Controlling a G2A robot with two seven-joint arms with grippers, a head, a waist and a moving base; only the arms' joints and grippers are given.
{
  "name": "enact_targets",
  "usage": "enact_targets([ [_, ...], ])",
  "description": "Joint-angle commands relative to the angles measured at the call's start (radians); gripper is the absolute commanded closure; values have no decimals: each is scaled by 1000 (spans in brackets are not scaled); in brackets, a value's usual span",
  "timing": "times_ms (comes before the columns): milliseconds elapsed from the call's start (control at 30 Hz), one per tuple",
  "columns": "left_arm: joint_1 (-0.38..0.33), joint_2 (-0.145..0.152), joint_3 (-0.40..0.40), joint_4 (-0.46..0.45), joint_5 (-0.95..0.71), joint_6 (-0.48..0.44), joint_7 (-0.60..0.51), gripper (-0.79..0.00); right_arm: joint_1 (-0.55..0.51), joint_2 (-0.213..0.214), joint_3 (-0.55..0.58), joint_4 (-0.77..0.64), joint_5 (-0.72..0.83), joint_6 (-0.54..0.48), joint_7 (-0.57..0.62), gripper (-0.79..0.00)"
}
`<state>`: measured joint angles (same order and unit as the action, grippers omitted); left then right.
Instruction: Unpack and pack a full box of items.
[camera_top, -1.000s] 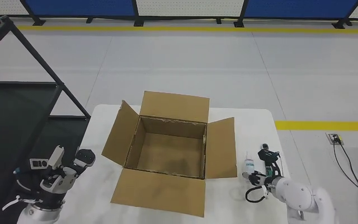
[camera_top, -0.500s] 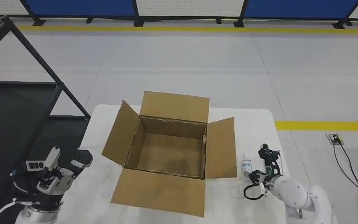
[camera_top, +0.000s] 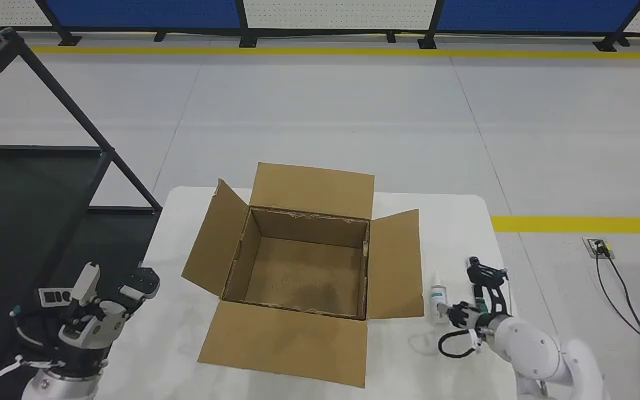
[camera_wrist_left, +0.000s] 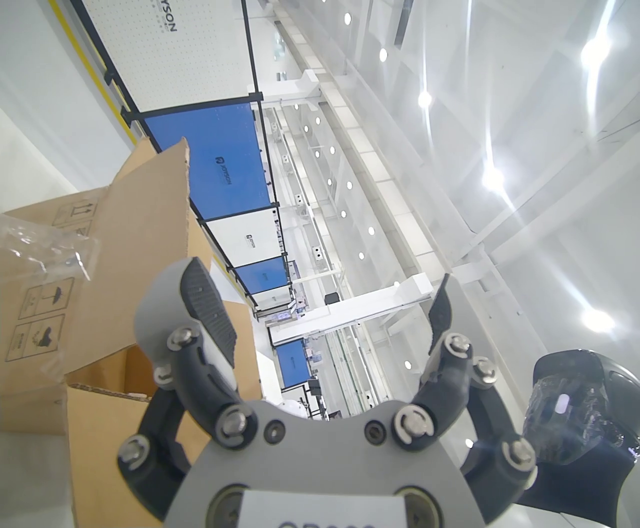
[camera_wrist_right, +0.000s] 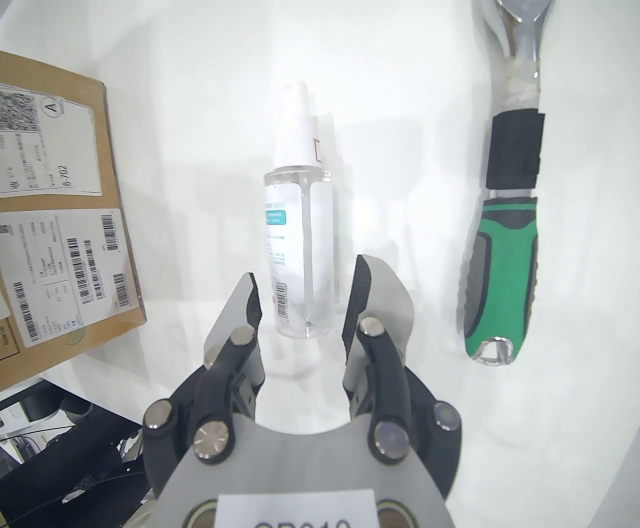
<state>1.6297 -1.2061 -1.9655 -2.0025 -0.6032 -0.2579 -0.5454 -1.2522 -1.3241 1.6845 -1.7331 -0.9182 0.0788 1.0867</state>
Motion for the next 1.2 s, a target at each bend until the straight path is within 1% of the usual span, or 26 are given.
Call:
enact_targets([
  [0,2,1,-14,6,-2,1,-7,-785,-22,2,16,-29,37,-17,-14,-526],
  [33,4,2,-21,9,2,3,-17,-785,-34,4,26,-45,58,-28,-20,-493],
  [100,7,5,-37,19,6,10,-40,-785,-58,6,46,-73,95,-50,-34,-486],
  [133,8,7,-44,25,6,17,-59,-785,-69,8,53,-84,108,-59,-36,-462],
  [267,16,13,-65,48,14,42,-121,-785,-99,14,78,-115,164,-86,-55,-437],
  [367,17,18,-61,71,55,70,-155,-785,-119,17,97,-133,207,-101,-86,-483],
  [400,13,19,-56,82,70,77,-159,-785,-126,18,103,-138,225,-111,-94,-477],
  [467,1,23,-39,109,98,100,-183,-785,-143,20,119,-149,264,-134,-113,-477],
  [500,-10,25,-31,128,114,108,-184,-785,-153,22,127,-155,285,-146,-121,-493],
  [533,-22,26,-18,146,127,120,-188,-785,-162,23,136,-160,308,-161,-130,-517],
  [567,-37,27,-6,166,137,126,-186,-785,-172,24,145,-163,333,-175,-138,-579],
  [600,-53,28,9,190,145,134,-182,-785,-182,25,153,-165,355,-190,-145,-597],
  [667,-91,30,40,240,158,148,-176,-785,-201,28,170,-167,394,-213,-164,-600],
  [700,-112,30,56,266,165,153,-169,-785,-210,29,177,-167,406,-224,-169,-545],
  [733,-133,31,73,293,174,159,-162,-785,-217,31,183,-166,418,-231,-174,-517],
  [767,-153,31,90,320,184,165,-150,-785,-224,32,188,-165,424,-238,-177,-517],
  [833,-187,31,125,363,193,178,-152,-785,-234,36,196,-162,436,-248,-178,-533],
  [867,-201,31,137,381,203,185,-152,-785,-239,37,200,-161,440,-251,-180,-563],
  [967,-237,31,176,419,211,200,-148,-785,-252,42,210,-158,456,-257,-189,-585],
  [1133,-260,28,227,431,209,189,-132,-785,-267,50,222,-154,479,-268,-197,-606],
  [1167,-262,27,235,430,209,187,-128,-785,-268,52,223,-153,481,-270,-198,-622],
])
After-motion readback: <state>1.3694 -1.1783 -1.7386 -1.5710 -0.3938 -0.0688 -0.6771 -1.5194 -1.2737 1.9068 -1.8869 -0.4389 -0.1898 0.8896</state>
